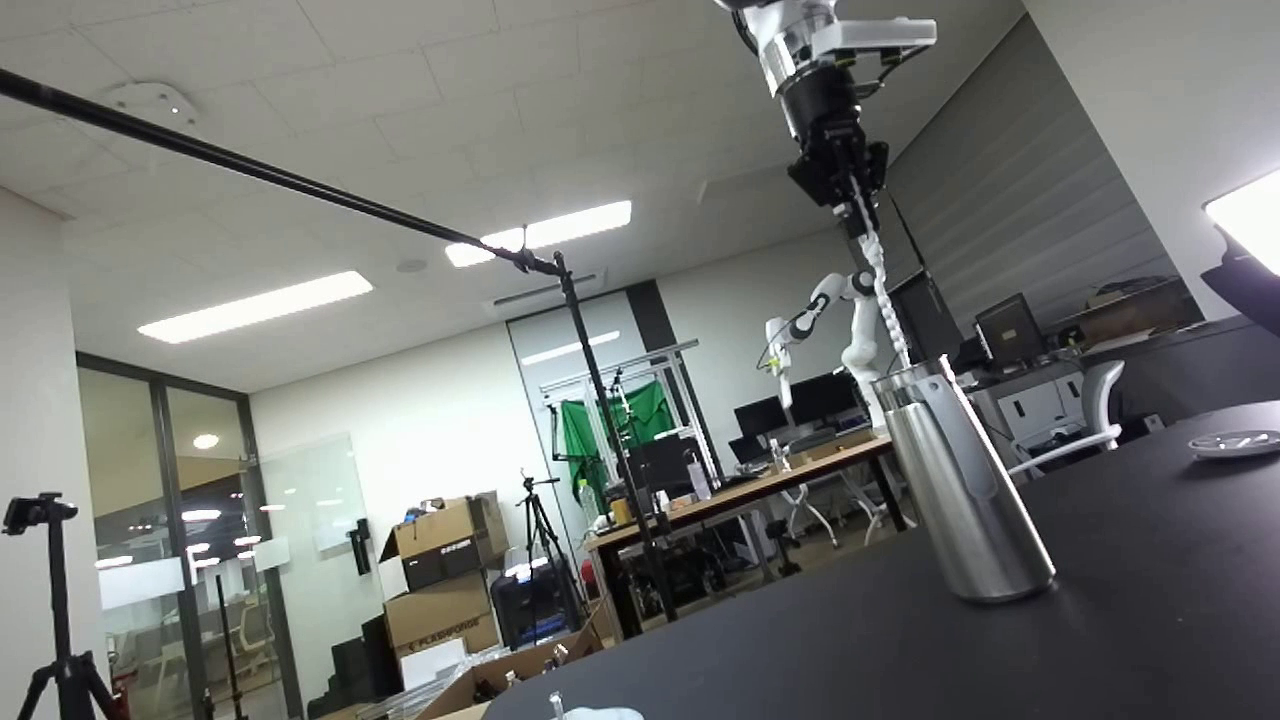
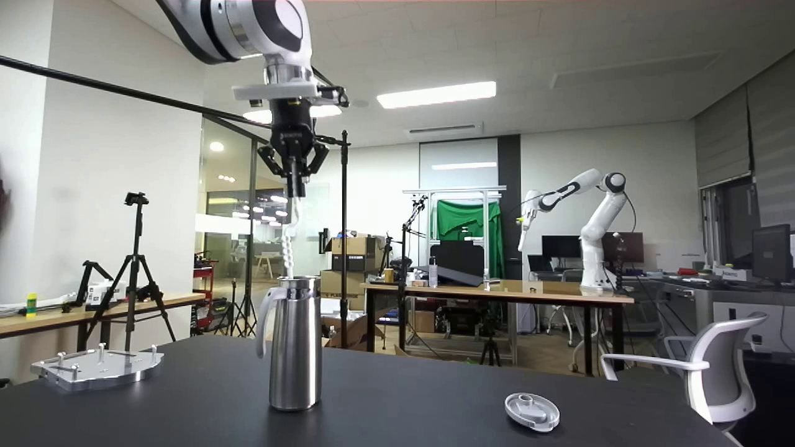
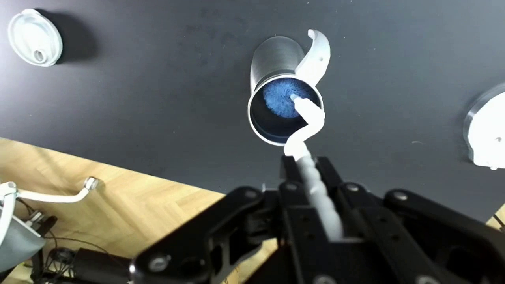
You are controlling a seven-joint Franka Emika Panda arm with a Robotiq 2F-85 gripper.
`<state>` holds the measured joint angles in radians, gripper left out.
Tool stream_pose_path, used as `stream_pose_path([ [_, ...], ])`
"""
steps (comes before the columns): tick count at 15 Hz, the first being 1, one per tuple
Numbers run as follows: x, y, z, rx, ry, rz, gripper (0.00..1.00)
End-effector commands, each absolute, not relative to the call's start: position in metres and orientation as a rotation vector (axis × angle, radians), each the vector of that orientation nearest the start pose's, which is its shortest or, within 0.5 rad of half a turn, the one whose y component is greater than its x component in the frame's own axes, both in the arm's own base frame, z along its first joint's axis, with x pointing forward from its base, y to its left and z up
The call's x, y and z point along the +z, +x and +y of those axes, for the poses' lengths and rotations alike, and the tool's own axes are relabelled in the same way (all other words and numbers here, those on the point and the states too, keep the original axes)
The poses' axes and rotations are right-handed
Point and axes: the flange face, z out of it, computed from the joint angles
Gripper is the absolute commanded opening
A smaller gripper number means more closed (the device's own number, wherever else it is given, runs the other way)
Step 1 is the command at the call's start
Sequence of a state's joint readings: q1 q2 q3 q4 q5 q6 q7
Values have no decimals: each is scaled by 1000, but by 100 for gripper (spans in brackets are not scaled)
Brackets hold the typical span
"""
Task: Move the bottle brush up and down repeatedly in the thermos flask
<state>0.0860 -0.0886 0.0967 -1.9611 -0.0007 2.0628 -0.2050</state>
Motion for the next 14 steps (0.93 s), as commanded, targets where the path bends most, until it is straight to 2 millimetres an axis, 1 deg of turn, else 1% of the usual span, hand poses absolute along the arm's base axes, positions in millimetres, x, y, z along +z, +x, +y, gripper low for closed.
stream_pose_path([
  [1, 536, 542, 92, -312, -3097, -582, 4],
  [2, 526, 543, 90, -304, -3103, -576, 4],
  [4, 490, 546, 87, -267, -3118, -549, 4],
  [5, 468, 547, 86, -244, -3128, -544, 4],
  [7, 434, 550, 88, -214, -3136, -543, 4],
  [9, 418, 553, 92, -202, -3126, -553, 4],
  [10, 421, 554, 95, -212, -3118, -560, 4],
  [11, 433, 556, 98, -234, -3111, -575, 4],
  [14, 491, 549, 102, -281, -3120, -643, 4],
])
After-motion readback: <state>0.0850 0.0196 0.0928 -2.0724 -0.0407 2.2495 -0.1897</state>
